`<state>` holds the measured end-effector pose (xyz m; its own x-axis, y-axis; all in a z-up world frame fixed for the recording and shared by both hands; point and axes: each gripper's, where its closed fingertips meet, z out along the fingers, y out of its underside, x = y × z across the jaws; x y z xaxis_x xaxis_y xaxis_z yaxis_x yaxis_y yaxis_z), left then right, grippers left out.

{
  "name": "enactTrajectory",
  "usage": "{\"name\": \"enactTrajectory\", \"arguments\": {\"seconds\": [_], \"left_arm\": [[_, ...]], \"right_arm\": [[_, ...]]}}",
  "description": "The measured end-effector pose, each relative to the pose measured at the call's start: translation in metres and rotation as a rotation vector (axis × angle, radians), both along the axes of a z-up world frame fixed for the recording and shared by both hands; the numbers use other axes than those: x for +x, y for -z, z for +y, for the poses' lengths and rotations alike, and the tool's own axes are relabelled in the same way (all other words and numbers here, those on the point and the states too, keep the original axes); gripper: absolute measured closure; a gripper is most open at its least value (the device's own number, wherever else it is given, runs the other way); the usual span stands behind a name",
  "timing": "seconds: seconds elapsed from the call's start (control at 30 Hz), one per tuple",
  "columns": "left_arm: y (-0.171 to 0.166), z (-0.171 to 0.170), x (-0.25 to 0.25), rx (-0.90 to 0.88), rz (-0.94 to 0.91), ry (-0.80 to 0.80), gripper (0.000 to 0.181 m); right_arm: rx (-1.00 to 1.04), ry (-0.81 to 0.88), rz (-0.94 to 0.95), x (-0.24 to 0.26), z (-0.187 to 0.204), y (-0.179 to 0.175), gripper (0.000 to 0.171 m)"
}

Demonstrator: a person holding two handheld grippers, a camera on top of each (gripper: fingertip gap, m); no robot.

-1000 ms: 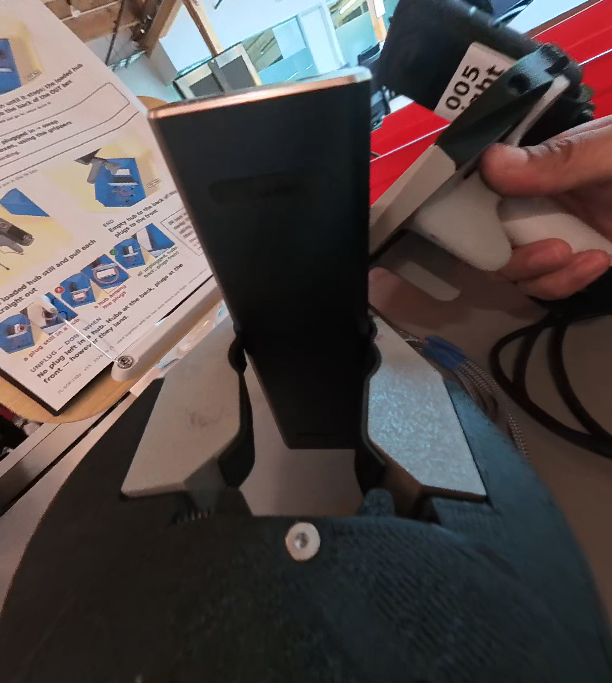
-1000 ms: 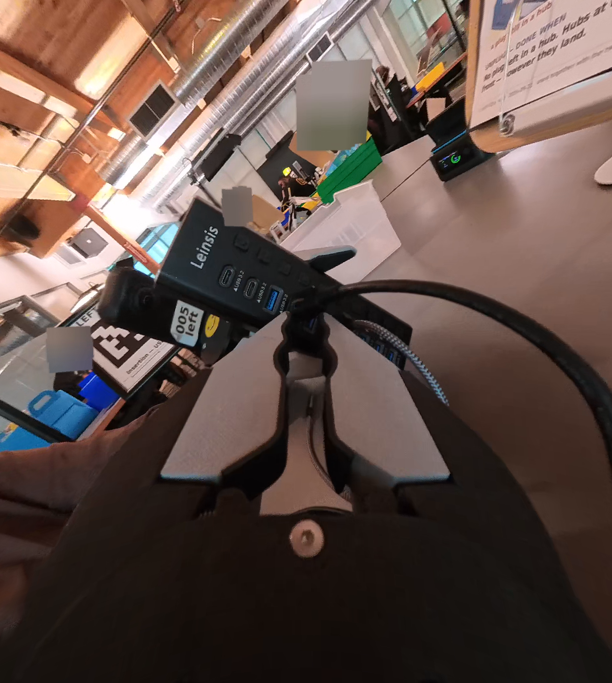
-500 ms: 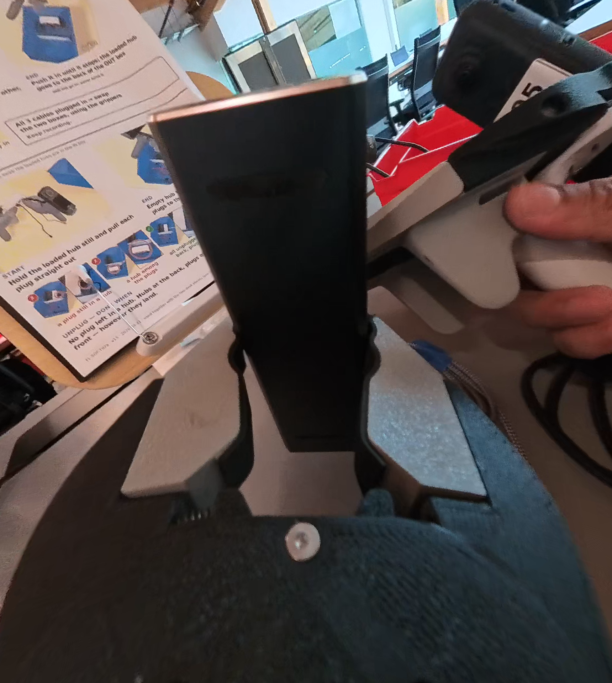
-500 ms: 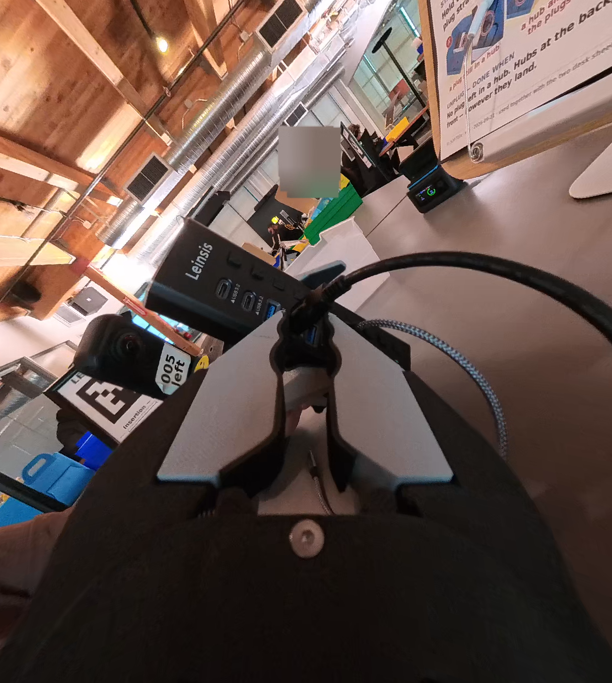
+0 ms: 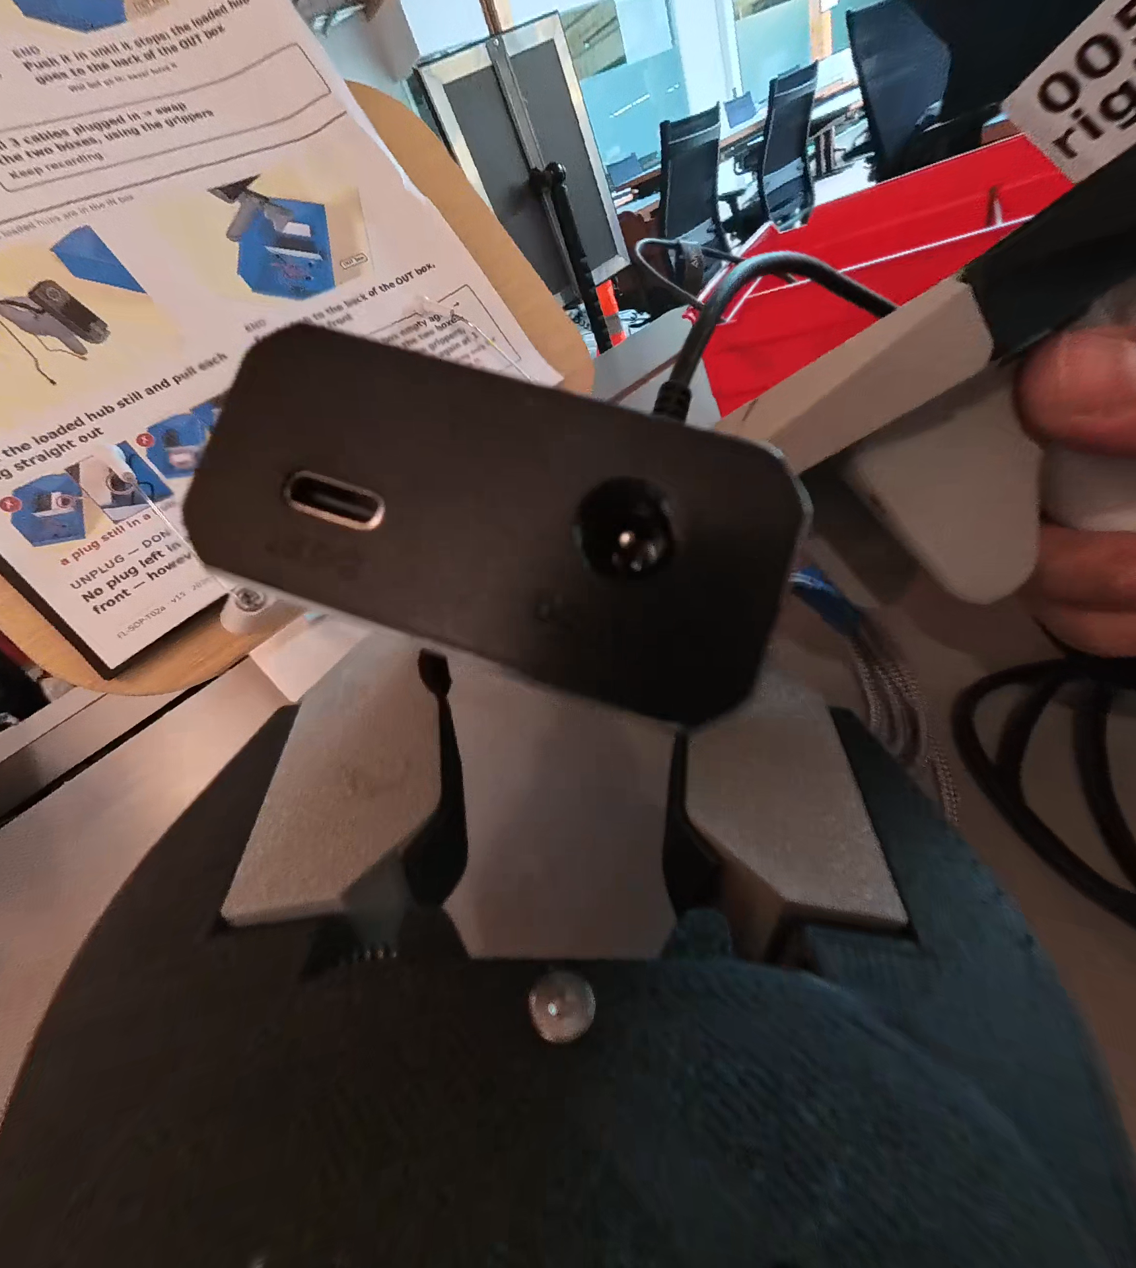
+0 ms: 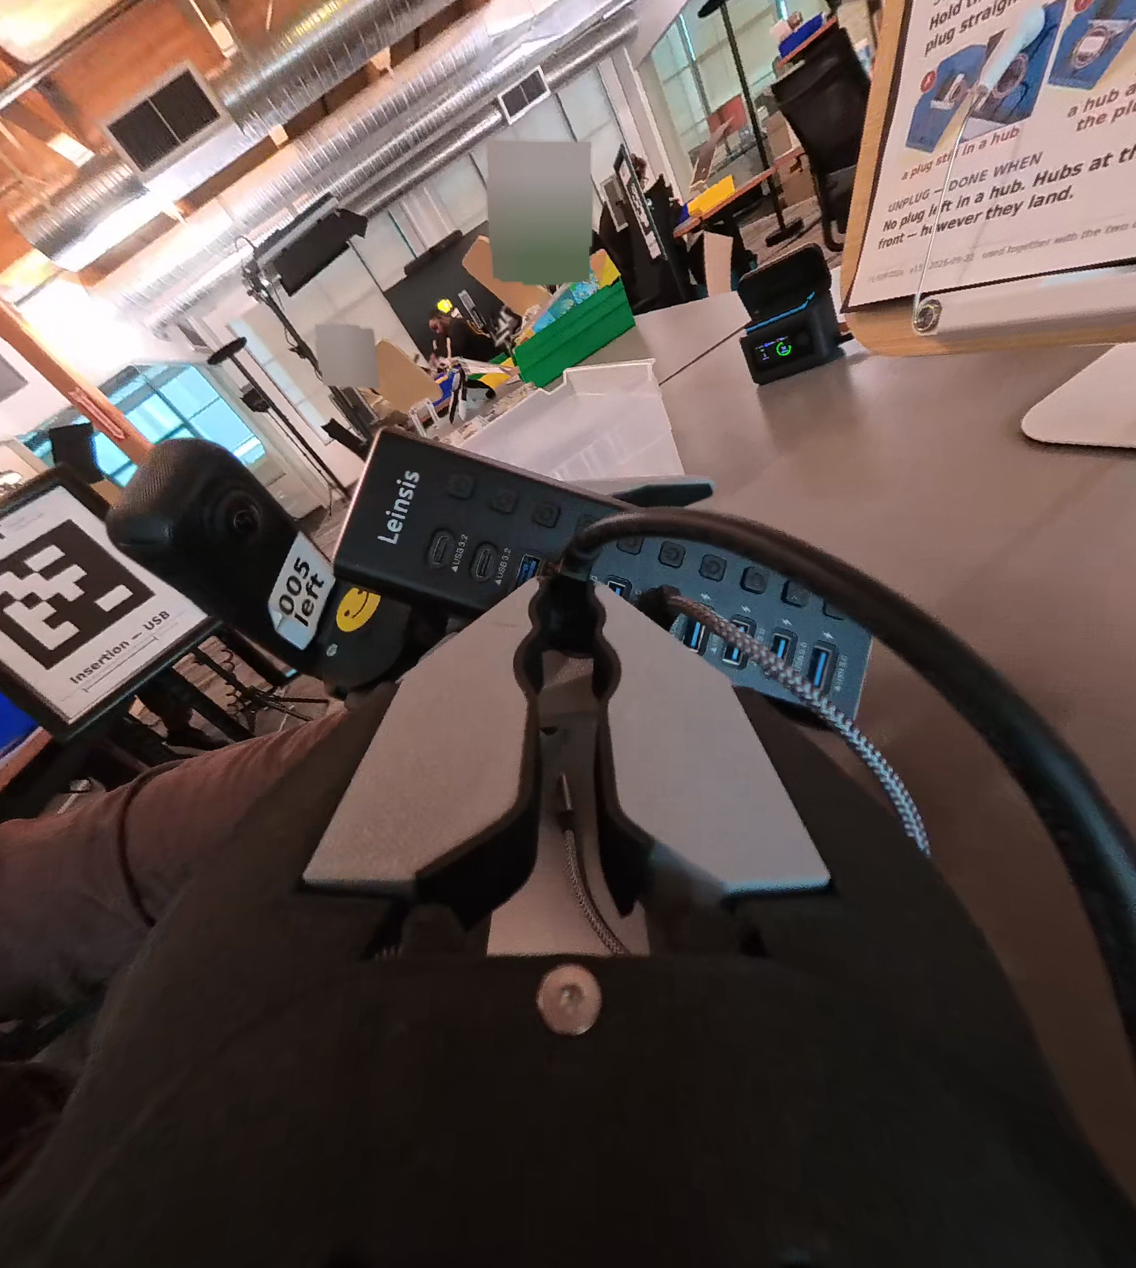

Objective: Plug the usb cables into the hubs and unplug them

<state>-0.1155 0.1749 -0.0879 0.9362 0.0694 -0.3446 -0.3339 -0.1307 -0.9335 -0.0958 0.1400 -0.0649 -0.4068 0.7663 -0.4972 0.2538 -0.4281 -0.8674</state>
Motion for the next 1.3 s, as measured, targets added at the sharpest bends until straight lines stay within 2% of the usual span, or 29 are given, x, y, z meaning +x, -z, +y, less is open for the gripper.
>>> {"name": "enactTrajectory", "arguments": {"seconds": [0.03,0.23,0.5,0.93,1.3], "left_arm": [[-0.002,0.000,0.000,0.010,0.008,-0.006,0.115],[-0.012,-0.003,0.012,0.077,-0.004,0.061,0.107],[-0.023,-0.012,0.027,0.138,0.019,0.185,0.114],[-0.028,-0.010,0.020,0.133,0.166,0.059,0.114],[-0.019,-0.004,0.022,0.121,0.083,0.060,0.111]], "right_arm": [[-0.001,-0.007,0.003,0.001,-0.001,0.000,0.165],[0.016,-0.055,0.018,0.006,-0.008,-0.003,0.164],[-0.013,-0.125,0.043,0.014,-0.011,-0.009,0.165],[-0.074,-0.079,0.052,0.010,-0.009,-0.010,0.163],[-0.084,-0.060,0.026,0.008,-0.005,-0.003,0.165]]}}
